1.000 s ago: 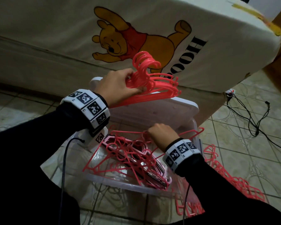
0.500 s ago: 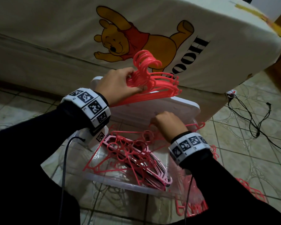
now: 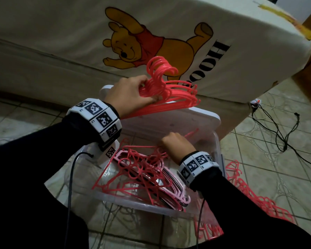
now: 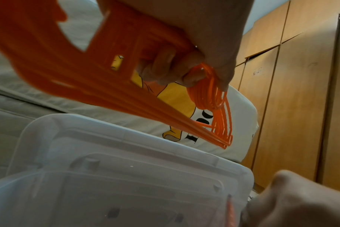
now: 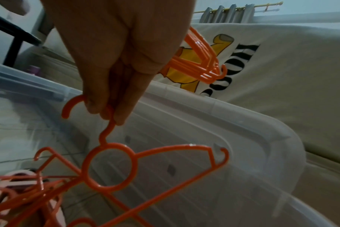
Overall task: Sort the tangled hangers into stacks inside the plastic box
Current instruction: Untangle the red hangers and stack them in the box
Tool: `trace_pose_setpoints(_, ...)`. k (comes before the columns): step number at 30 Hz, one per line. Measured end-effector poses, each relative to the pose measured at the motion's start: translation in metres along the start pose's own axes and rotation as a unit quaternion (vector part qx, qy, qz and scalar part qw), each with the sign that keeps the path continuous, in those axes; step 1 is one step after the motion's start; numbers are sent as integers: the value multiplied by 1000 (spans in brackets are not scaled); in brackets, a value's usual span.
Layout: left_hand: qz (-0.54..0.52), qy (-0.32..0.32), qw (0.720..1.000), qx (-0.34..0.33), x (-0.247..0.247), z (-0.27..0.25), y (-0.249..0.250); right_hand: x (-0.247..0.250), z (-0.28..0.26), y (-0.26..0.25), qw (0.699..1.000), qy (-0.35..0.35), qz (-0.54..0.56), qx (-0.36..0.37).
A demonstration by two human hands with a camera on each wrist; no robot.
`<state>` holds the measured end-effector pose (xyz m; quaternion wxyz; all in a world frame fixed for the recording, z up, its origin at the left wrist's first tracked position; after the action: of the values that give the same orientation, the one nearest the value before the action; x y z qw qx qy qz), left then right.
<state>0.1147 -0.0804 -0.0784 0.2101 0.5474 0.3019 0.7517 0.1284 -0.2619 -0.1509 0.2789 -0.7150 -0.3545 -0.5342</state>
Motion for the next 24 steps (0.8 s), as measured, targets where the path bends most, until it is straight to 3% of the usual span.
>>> trace_pose_setpoints(5,-1,7,1000,4,2,0,-2,5,5,-1,999,20,-24,14)
trace_pose_setpoints(11,-9,27,999,20,8,1,-5,31,-8,33,994,88,38,-60)
trace_pose_setpoints(17,-6,32,999,25,10,2,-7,14,-17,35,996,45,10,-79)
trace_pose_setpoints(24,10,17,999,25,6,3,-7,2,-19,6,998,4,-59,-12)
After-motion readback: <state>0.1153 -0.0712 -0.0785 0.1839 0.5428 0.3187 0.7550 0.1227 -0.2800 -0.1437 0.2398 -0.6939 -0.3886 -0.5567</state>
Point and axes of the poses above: each hand's wrist, its own z-axis towards the middle knuckle, its own x-axis out of the back of the hand, y = z × x, the point moved 2 cm from there along z, towards the middle knuckle, and after that the axes turned 3 degrees about x, right-handed, at the moved point
